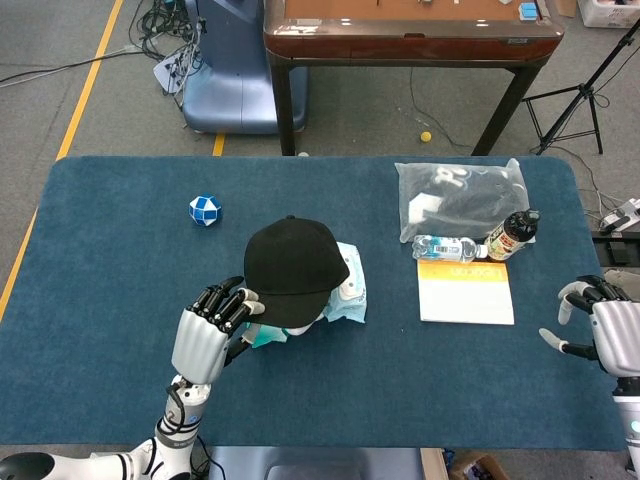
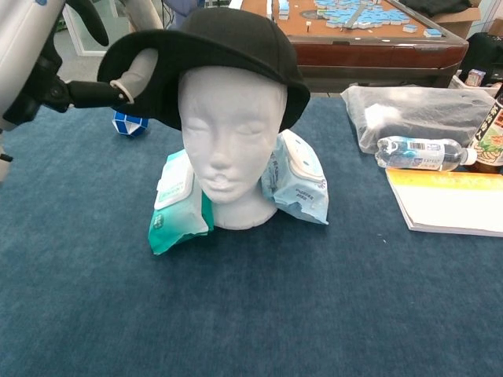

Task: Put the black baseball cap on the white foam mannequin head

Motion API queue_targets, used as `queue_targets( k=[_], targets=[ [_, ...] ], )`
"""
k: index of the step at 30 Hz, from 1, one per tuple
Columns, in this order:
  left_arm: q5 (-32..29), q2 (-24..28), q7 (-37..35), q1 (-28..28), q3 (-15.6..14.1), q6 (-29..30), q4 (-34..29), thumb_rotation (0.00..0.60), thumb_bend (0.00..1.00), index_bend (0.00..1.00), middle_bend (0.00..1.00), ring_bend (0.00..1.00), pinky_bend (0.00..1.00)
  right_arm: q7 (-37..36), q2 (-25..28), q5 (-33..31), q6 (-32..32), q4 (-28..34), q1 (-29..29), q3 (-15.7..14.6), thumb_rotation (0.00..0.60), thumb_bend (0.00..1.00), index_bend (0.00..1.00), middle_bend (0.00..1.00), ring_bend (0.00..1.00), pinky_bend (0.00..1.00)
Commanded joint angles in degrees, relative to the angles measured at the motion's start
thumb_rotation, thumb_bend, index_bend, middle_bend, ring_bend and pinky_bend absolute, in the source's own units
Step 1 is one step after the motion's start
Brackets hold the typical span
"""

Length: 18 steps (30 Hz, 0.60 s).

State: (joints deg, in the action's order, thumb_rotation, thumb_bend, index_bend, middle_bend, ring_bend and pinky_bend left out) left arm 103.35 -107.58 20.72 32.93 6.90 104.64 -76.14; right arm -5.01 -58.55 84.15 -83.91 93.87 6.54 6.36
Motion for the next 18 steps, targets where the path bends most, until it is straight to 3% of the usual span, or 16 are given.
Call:
queue_targets(
  k=[1,8,18],
  targets=[
    [1.13,0.01,0.63,-0.67,-0.85,-0.25,0.12,0.6,0.54,0.84,0.51,0.31,0.48,0.07,-0.03,0.01,0.02,0.0,0.02,-0.01,0.6,0.0,0.66,0.44,0.24,0.32],
    [1.76,-0.39,1.23,-1.75,-1.37,-1.97,0.54,0.6,0.54,0.76,0.51,0.31,0.48,0.05,-0.01,0.0,-0.01,0.01,0.0,0.0,0.6,0.0,0.66,0.44,0.24,0.32],
    [1.89,-0.14,0.64,-2.56,-0.17,-3.04,-0.1,0.6,0.53,0.48,0.51,0.31,0.48,-0.08,0.05,-0.06,-0.04,0.0,-0.01,0.06,0.6,0.0,0.66,0.44,0.24,0.32]
  ],
)
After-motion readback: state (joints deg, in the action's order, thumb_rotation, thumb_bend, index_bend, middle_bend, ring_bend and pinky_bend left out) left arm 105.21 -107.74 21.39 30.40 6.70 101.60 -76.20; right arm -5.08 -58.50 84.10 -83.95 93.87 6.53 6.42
